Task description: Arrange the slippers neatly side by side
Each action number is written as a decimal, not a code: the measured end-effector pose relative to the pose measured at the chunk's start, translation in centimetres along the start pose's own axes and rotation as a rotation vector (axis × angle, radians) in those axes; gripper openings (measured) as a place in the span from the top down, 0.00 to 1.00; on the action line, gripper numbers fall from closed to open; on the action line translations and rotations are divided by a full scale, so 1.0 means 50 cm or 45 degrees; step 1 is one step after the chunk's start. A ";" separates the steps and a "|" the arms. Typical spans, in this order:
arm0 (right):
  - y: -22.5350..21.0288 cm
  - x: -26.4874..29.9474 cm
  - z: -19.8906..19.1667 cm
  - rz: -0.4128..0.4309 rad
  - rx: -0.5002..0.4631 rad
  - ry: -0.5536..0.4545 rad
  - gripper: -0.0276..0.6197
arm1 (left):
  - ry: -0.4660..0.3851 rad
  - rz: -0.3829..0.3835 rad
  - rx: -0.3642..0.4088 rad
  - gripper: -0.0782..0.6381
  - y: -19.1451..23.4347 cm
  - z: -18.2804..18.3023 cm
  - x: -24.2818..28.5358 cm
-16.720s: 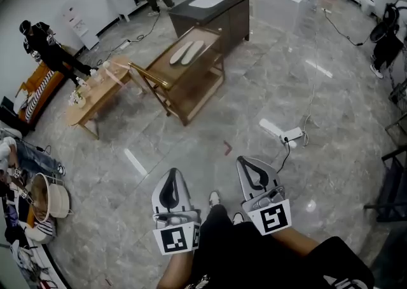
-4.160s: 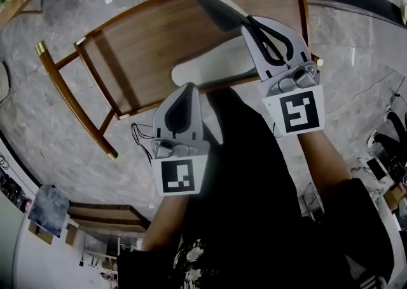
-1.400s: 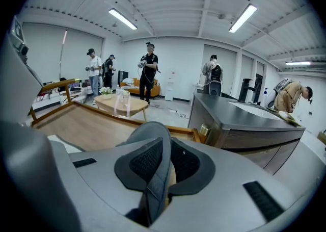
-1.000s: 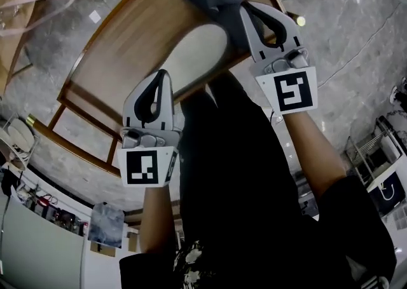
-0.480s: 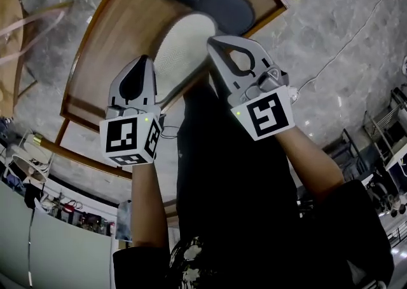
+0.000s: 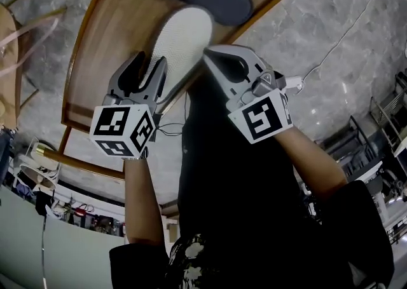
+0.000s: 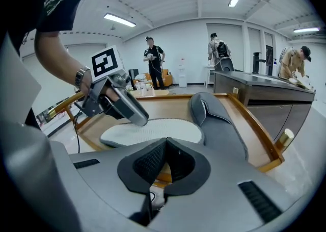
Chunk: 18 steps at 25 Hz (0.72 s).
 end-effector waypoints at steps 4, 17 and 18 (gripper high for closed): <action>0.001 0.003 -0.019 -0.009 0.045 0.017 0.96 | 0.058 -0.037 -0.076 0.59 0.008 -0.008 0.021; -0.004 0.004 -0.040 0.005 0.079 0.071 0.96 | 0.075 -0.075 -0.099 0.68 -0.015 -0.014 0.016; -0.003 0.005 -0.039 0.014 0.073 0.077 0.96 | 0.064 -0.072 -0.089 0.69 -0.019 -0.014 0.012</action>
Point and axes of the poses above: the fingertips, and each gripper's own axes: x forward along the fingers, y to its left, z out of its top, the point moved 6 cm from there along -x, backward along the fingers, and after that the axes turned 10 degrees about -x, right-handed, at the moved point
